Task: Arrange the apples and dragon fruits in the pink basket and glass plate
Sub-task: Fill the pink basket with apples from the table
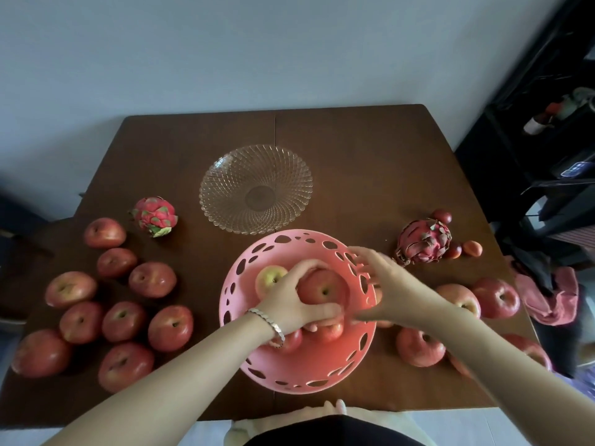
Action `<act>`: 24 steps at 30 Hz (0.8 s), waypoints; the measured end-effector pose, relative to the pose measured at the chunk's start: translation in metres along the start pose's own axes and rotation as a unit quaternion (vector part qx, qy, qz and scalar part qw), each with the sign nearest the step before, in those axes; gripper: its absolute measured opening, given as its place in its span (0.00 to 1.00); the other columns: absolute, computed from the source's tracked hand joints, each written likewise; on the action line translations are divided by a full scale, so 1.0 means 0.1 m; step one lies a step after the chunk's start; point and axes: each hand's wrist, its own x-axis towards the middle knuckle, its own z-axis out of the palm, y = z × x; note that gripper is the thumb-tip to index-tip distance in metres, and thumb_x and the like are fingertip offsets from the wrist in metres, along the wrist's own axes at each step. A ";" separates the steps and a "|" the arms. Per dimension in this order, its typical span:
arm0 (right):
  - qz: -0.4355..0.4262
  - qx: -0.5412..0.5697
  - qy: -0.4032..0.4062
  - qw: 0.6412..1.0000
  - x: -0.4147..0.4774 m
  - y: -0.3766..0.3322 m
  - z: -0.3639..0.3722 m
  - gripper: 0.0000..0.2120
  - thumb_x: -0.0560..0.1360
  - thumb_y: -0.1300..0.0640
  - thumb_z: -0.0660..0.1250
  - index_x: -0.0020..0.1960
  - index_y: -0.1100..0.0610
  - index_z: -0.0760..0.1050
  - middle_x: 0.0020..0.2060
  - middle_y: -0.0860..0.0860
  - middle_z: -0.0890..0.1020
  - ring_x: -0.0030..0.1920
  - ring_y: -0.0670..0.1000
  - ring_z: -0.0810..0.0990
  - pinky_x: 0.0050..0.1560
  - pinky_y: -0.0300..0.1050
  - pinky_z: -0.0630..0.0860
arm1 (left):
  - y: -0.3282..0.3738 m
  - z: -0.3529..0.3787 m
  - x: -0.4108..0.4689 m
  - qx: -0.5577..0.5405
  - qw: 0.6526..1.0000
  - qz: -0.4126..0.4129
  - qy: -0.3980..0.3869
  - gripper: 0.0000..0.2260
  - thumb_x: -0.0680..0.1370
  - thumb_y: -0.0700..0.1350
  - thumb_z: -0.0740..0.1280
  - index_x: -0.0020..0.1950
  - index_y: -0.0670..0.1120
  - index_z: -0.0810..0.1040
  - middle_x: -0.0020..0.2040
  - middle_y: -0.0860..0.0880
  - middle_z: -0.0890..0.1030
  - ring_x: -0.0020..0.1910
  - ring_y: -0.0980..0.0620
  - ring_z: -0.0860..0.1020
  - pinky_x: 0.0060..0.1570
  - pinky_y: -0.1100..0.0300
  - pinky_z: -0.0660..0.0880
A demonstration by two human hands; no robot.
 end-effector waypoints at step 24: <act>0.176 0.116 0.240 0.948 0.22 0.36 -0.03 0.30 0.66 0.52 0.75 0.63 0.55 0.66 0.51 0.52 0.75 0.49 0.51 0.73 0.46 0.43 0.69 | -0.64 -0.49 -0.23 0.506 0.854 0.039 0.115 0.30 0.57 0.66 0.63 0.56 0.56 0.71 0.47 0.55 0.81 0.47 0.47 0.78 0.48 0.51 0.72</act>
